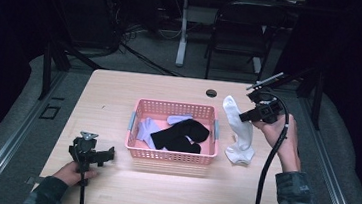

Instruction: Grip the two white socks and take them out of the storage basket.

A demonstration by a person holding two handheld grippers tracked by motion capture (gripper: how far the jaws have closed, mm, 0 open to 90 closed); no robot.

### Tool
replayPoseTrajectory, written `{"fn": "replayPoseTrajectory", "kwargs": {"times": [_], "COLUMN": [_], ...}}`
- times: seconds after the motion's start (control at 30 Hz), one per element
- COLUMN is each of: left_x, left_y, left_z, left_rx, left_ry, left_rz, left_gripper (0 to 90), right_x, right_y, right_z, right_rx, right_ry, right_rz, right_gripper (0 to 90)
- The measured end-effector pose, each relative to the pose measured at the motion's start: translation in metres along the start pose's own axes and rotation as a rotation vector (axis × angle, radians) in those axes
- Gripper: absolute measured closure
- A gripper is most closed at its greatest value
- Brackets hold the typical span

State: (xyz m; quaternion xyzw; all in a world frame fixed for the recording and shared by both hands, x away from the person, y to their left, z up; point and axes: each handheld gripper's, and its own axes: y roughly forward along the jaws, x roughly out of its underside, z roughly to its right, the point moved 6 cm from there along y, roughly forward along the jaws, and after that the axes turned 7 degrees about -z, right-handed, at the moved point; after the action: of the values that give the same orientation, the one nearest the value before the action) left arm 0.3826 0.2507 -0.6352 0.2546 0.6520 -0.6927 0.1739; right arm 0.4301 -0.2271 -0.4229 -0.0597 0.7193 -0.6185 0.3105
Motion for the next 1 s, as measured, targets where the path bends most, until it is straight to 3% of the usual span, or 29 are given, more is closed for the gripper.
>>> {"fn": "replayPoseTrajectory", "kwargs": {"times": [0.33,0.43,0.6,0.83,1.0], "left_x": [0.000,0.000,0.000,0.000,0.000], "left_y": [0.000,0.000,0.000,0.000,0.000], "left_z": [0.000,0.000,0.000,0.000,0.000], "left_rx": [0.000,0.000,0.000,0.000,0.000], "left_ry": [0.000,0.000,0.000,0.000,0.000], "left_rz": [0.000,0.000,0.000,0.000,0.000], "left_gripper": [0.0,0.0,0.0,0.0,0.0], "right_x": [0.022,0.026,0.031,0.038,0.044], "right_y": [0.017,0.026,0.037,0.051,0.068], "right_z": [0.030,0.036,0.040,0.047,0.057], "right_rx": [0.017,0.005,-0.053,-0.046,-0.075], "right_ry": [0.068,0.100,0.128,0.148,0.184], "right_rz": [-0.057,-0.060,-0.052,-0.080,-0.104], "right_gripper": [86.1,86.2,86.2,86.6,86.7]}}
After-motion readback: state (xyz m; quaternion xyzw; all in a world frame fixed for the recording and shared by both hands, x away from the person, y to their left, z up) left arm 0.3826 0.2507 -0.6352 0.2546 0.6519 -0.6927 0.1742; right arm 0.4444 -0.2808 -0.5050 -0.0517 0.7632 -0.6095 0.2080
